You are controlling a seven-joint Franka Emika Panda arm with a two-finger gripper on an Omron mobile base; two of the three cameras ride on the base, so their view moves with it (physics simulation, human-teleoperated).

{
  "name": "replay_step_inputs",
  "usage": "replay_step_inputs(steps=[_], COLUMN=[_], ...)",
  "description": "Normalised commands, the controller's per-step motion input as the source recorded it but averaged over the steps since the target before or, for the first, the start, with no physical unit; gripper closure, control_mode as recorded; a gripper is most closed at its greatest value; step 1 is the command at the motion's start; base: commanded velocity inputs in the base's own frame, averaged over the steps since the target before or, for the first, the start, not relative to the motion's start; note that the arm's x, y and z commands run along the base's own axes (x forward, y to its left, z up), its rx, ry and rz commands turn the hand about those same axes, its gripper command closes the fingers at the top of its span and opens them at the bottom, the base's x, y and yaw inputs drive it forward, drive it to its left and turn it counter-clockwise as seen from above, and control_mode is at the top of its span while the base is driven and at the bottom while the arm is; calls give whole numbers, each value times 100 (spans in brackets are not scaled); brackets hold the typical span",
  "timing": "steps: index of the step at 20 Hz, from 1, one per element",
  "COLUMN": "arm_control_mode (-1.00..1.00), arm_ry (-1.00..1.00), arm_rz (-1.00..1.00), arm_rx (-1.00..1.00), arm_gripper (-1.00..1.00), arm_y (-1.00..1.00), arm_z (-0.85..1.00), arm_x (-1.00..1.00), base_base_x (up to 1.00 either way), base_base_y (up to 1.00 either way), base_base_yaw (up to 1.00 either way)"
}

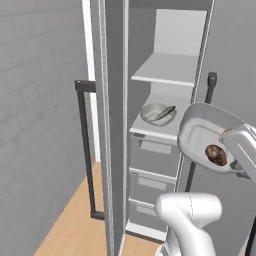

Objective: Take the meat container that has the fish and place it on the second highest rack of the freezer. Then take the vegetable container that has the mushroom and garlic and place it on the highest rack of the freezer.

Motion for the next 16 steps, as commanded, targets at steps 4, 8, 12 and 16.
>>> replay_step_inputs(steps=[4,8,12,16], arm_control_mode=[100,100,100,-100], arm_ry=[0,0,0,0], arm_rz=[0,0,0,0], arm_rx=[0,0,0,0], arm_gripper=[100,100,100,100], arm_y=[0,0,0,0], arm_z=[0,0,0,9], arm_x=[0,0,0,4], base_base_x=[40,59,72,30], base_base_y=[39,21,4,0], base_base_yaw=[-11,-4,-2,0])
